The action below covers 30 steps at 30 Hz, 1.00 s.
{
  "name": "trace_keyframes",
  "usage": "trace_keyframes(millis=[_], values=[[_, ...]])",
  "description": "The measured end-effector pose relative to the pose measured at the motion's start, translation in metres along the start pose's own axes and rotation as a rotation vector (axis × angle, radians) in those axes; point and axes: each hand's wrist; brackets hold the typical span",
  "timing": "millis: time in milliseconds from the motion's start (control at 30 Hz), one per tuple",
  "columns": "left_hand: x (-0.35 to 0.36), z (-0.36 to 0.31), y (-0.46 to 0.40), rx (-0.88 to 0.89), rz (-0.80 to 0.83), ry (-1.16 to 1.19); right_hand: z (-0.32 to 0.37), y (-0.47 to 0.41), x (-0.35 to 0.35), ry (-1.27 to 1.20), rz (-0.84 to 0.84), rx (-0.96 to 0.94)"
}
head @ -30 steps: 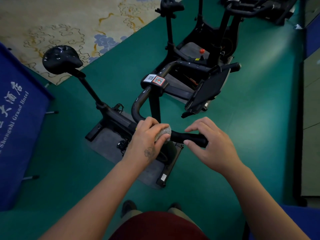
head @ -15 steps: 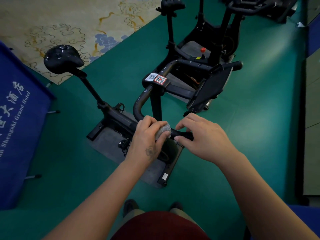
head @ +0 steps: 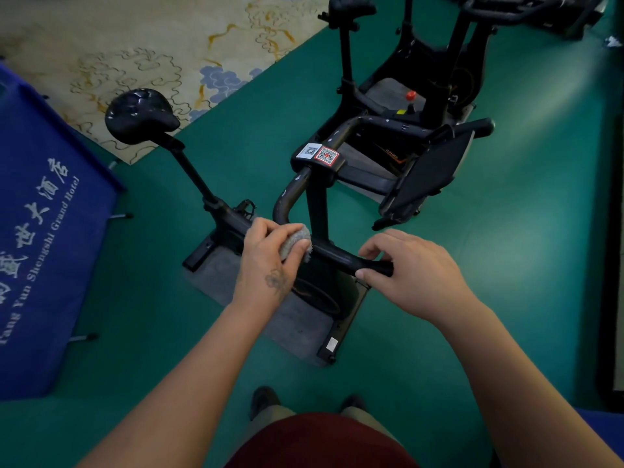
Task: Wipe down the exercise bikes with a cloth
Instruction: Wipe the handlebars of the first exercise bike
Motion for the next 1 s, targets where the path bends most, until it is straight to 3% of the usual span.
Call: trace_keyframes(millis=[267, 567, 1000], values=[[0.009, -0.018, 0.018, 0.05, 0.075, 0.022, 0.001, -0.002, -0.001, 0.009, 0.008, 0.01], [-0.003, 0.003, -0.005, -0.126, -0.019, 0.127, 0.002, -0.001, -0.001, 0.018, 0.008, 0.014], [0.003, -0.005, 0.008, -0.039, 0.066, 0.109, 0.0, 0.0, 0.002, -0.013, -0.009, 0.02]])
Point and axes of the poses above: each hand's wrist, its own y-axis away from the middle knuckle, its own x-axis out of the palm, z = x × y, and after that the axes turned 9 degrees about -x, right-handed
